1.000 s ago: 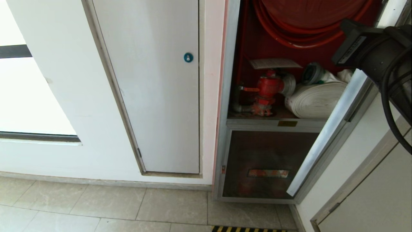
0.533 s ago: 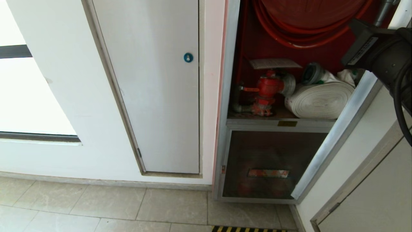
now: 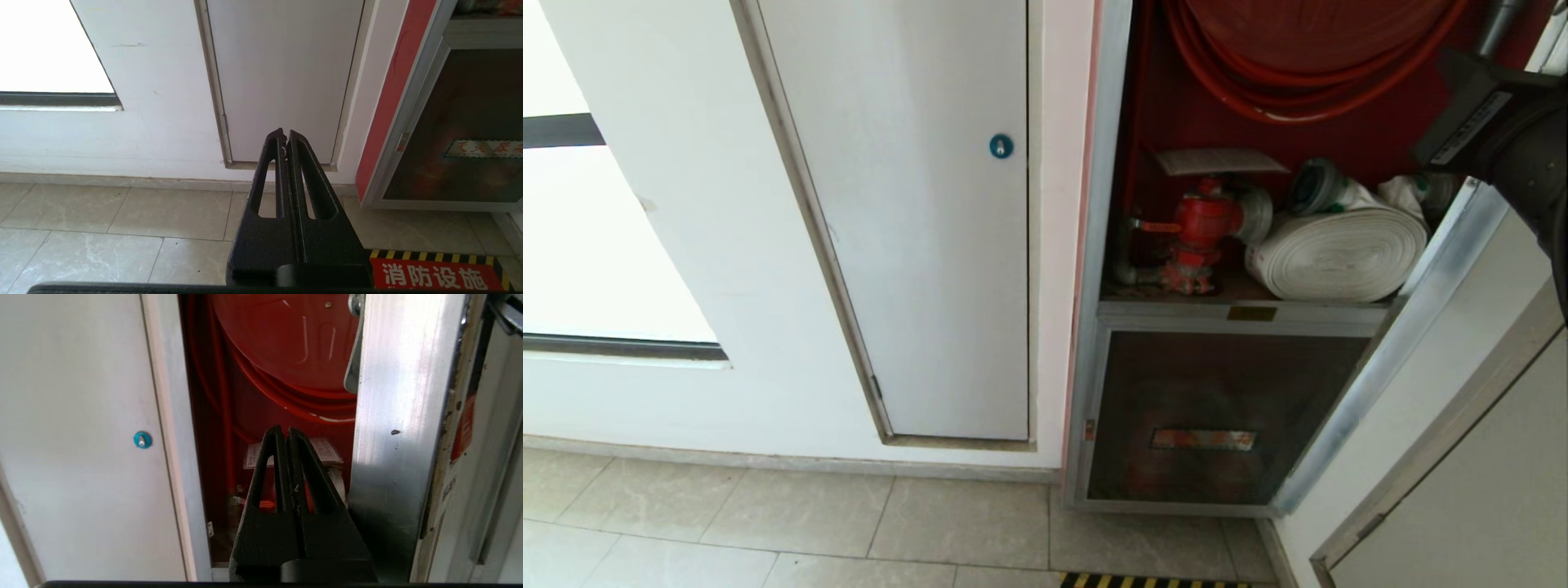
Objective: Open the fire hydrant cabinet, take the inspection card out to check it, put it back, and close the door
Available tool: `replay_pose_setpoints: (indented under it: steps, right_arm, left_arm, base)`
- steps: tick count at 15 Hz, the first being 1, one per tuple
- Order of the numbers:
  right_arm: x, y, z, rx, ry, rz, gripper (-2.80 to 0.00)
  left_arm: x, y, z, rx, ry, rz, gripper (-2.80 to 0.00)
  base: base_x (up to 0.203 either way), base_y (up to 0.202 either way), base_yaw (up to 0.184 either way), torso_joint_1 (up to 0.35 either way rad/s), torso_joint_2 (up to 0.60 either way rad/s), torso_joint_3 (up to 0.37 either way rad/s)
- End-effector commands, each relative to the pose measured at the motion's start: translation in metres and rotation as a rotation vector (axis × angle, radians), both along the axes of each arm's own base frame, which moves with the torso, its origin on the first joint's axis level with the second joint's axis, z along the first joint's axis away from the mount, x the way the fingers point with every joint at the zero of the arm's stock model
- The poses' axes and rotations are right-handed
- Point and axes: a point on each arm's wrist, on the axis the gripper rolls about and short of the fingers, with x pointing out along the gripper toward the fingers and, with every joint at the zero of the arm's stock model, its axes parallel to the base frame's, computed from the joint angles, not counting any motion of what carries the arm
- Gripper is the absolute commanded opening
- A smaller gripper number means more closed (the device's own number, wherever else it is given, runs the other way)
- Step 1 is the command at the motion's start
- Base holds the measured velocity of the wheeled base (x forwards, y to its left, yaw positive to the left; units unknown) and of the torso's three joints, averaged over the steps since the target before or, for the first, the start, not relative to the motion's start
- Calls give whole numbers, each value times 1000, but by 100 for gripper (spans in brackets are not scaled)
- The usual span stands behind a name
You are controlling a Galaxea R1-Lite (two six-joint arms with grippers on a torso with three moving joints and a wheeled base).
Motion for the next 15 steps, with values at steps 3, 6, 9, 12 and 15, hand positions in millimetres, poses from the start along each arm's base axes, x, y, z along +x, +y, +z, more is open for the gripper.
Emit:
replay_pose_setpoints:
  steps: [3, 6, 9, 12, 15]
  right_arm:
    - [-10, -6, -1, 32, 7, -53, -280]
    - [-17, -12, 0, 70, 8, -104, -280]
    - [-27, -18, 4, 101, -3, -142, -280]
    - [-40, -24, 5, 115, -15, -151, -280]
    - [-52, -31, 5, 135, -24, -170, -280]
  left_arm:
    - [2, 0, -6, 0, 21, 0, -280]
    - [2, 0, -6, 0, 21, 0, -280]
    - [2, 0, -6, 0, 21, 0, -280]
    - [2, 0, -5, 0, 20, 0, -280]
    - [2, 0, -5, 0, 20, 0, -280]
  base:
    - [0, 0, 0, 0, 0, 0]
    - [0, 0, 0, 0, 0, 0]
    - [0, 0, 0, 0, 0, 0]
    - [0, 0, 0, 0, 0, 0]
    - [0, 0, 0, 0, 0, 0]
